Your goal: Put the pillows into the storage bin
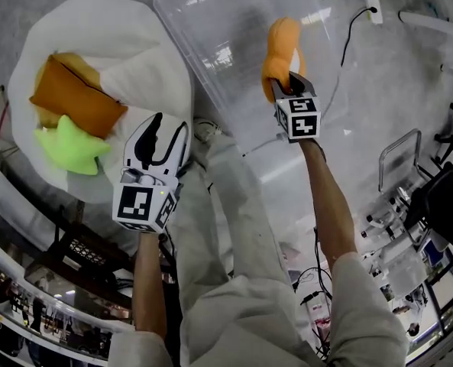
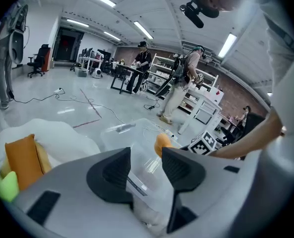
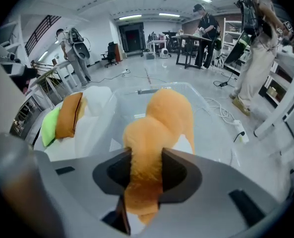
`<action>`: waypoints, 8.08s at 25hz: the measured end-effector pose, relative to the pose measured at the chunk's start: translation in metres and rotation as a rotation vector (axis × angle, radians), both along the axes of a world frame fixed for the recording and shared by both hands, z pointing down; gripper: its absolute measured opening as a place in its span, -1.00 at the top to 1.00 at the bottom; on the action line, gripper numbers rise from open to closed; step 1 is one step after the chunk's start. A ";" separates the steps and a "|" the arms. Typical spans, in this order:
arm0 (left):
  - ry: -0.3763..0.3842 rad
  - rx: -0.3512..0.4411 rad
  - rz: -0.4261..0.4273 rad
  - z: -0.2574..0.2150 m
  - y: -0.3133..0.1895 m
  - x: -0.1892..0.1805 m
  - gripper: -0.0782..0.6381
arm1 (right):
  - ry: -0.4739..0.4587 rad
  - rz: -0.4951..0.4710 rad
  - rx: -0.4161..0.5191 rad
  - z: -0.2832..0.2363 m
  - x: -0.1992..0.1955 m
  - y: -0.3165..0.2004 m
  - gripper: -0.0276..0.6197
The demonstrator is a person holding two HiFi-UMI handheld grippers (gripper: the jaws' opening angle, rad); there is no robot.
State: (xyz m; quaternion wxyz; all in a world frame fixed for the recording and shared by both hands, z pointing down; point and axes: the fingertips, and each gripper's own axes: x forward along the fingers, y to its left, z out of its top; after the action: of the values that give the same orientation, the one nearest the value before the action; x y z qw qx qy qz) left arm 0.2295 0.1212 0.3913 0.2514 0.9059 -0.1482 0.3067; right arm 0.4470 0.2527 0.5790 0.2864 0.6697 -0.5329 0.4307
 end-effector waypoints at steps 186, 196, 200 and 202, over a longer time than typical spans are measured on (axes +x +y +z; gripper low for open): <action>0.056 0.009 -0.080 0.014 0.002 -0.047 0.24 | -0.099 -0.045 0.232 -0.034 -0.098 -0.045 -0.53; 0.060 0.028 -0.300 0.004 -0.034 -0.149 0.24 | -0.145 -0.339 0.345 -0.089 -0.224 -0.153 -0.51; 0.058 0.030 -0.390 0.006 -0.049 -0.207 0.24 | -0.180 -0.443 0.347 -0.090 -0.295 -0.187 -0.51; 0.055 0.031 -0.439 0.008 -0.056 -0.233 0.24 | -0.192 -0.491 0.348 -0.088 -0.324 -0.203 -0.52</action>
State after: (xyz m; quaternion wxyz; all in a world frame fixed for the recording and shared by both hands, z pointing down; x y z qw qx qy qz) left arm -0.0039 0.0651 0.3991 0.3023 0.8638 -0.3393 0.2174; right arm 0.1231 0.0496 0.4907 0.2113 0.5162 -0.7691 0.3122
